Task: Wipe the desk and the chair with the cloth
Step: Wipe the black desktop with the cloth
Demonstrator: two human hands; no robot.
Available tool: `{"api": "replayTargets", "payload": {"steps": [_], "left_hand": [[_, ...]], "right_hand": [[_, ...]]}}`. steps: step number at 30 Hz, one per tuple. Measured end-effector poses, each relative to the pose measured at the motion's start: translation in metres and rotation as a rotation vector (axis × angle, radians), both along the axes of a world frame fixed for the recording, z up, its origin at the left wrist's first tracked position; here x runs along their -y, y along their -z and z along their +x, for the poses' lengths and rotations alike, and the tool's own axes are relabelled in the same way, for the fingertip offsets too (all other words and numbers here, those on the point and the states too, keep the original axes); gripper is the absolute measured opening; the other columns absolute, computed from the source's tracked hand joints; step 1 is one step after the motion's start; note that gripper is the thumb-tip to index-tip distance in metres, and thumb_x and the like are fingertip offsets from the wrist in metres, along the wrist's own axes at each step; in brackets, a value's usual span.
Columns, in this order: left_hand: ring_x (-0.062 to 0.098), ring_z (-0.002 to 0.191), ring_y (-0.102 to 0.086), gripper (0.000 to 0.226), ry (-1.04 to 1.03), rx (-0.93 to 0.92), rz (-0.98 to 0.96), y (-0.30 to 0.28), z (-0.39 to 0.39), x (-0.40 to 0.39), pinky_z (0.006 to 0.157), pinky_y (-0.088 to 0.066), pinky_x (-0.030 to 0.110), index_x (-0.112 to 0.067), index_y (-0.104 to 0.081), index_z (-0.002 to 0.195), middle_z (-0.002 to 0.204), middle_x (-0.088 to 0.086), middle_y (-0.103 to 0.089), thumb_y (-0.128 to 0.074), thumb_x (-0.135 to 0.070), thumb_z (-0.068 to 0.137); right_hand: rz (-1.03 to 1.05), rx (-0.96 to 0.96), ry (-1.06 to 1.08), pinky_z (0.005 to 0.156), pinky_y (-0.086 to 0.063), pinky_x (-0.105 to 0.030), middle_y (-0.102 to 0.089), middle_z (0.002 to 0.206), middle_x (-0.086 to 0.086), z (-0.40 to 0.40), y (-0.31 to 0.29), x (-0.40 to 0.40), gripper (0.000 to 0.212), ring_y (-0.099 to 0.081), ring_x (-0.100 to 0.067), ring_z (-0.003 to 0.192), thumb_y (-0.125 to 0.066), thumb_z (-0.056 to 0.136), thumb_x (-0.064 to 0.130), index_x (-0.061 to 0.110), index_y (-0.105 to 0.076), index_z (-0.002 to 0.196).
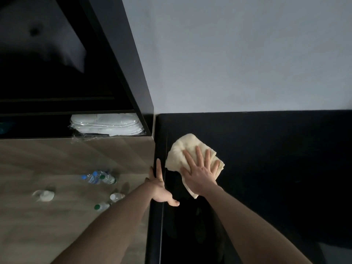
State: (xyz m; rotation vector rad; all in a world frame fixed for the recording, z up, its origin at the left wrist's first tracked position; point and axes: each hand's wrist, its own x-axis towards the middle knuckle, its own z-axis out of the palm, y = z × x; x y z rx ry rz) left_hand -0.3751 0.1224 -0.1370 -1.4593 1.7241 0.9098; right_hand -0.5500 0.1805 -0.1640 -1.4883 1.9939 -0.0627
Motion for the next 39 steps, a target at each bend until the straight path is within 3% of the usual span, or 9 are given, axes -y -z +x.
{"api": "replayTargets", "payload": {"steps": [3, 8, 12, 20, 26, 29, 33, 39], "left_hand": [[0.039, 0.161, -0.009, 0.174, -0.012, 0.028, -0.007, -0.011, -0.002, -0.003, 0.126, -0.030, 0.054, -0.032, 0.066, 0.123, 0.168, 0.012, 0.037, -0.091, -0.070, 0.060], [0.038, 0.161, -0.010, 0.162, -0.101, -0.090, -0.116, -0.015, 0.002, -0.037, 0.126, -0.029, 0.055, -0.039, 0.055, 0.140, 0.173, 0.005, 0.027, -0.090, -0.060, 0.072], [0.038, 0.162, -0.006, 0.157, -0.123, -0.126, -0.132, -0.009, 0.001, -0.050, 0.127, -0.027, 0.054, -0.037, 0.051, 0.145, 0.170, 0.005, 0.034, -0.089, -0.057, 0.076], [0.042, 0.162, 0.002, 0.175, -0.027, -0.016, -0.014, 0.003, -0.008, -0.014, 0.127, -0.030, 0.051, -0.029, 0.064, 0.128, 0.158, 0.018, 0.051, -0.096, -0.061, 0.063], [0.045, 0.154, 0.031, 0.171, 0.023, -0.070, -0.156, 0.002, -0.031, -0.021, 0.131, -0.001, 0.055, -0.014, 0.044, 0.152, 0.156, 0.027, 0.050, -0.097, -0.054, 0.064], [0.045, 0.154, 0.032, 0.156, 0.007, -0.113, -0.227, 0.007, -0.043, -0.026, 0.129, 0.001, 0.057, -0.015, 0.034, 0.159, 0.159, 0.022, 0.049, -0.087, -0.060, 0.070], [0.041, 0.156, 0.030, 0.127, 0.232, -0.243, -0.389, 0.015, -0.071, -0.050, 0.130, 0.004, 0.059, -0.014, 0.014, 0.167, 0.167, 0.012, 0.040, -0.068, -0.056, 0.078], [0.043, 0.156, 0.029, 0.131, 0.274, -0.268, -0.321, 0.014, -0.156, -0.104, 0.128, 0.003, 0.064, -0.010, 0.017, 0.166, 0.169, 0.015, 0.034, -0.070, -0.061, 0.081]], "right_hand": [[0.018, 0.000, -0.006, 0.118, 0.023, -0.072, 0.035, 0.171, 0.006, -0.012, -0.006, -0.062, 0.066, 0.045, -0.033, 0.150, -0.024, 0.108, 0.060, 0.055, 0.010, 0.163], [0.058, 0.019, 0.019, 0.116, 0.024, -0.073, 0.032, 0.172, 0.009, -0.042, -0.010, -0.114, 0.068, 0.045, -0.031, 0.151, -0.029, 0.105, 0.064, 0.061, 0.010, 0.160], [0.062, 0.028, 0.088, 0.115, 0.023, -0.075, 0.032, 0.172, 0.010, -0.043, -0.011, -0.105, 0.071, 0.047, -0.030, 0.150, -0.032, 0.103, 0.063, 0.061, 0.009, 0.160], [0.063, -0.039, 0.231, 0.114, 0.023, -0.076, 0.032, 0.173, 0.004, -0.044, -0.005, -0.008, 0.071, 0.040, -0.039, 0.153, -0.027, 0.102, 0.063, 0.057, 0.012, 0.161], [0.038, -0.082, 0.235, 0.115, 0.020, -0.077, 0.027, 0.175, 0.004, -0.059, 0.001, 0.035, 0.069, 0.036, -0.040, 0.155, -0.025, 0.103, 0.064, 0.055, 0.008, 0.163], [0.036, -0.069, 0.197, 0.117, 0.020, -0.074, 0.025, 0.175, 0.007, -0.079, 0.001, 0.035, 0.068, 0.035, -0.036, 0.156, -0.025, 0.103, 0.066, 0.056, 0.006, 0.163], [0.021, -0.080, 0.187, 0.120, 0.016, -0.073, 0.023, 0.175, 0.010, -0.107, 0.003, 0.022, 0.069, 0.034, -0.032, 0.157, -0.023, 0.102, 0.068, 0.056, 0.007, 0.163], [0.038, -0.062, 0.258, 0.123, 0.010, -0.071, 0.022, 0.175, 0.013, -0.173, 0.000, -0.013, 0.070, 0.031, -0.031, 0.158, -0.025, 0.103, 0.068, 0.056, 0.008, 0.163]]}}
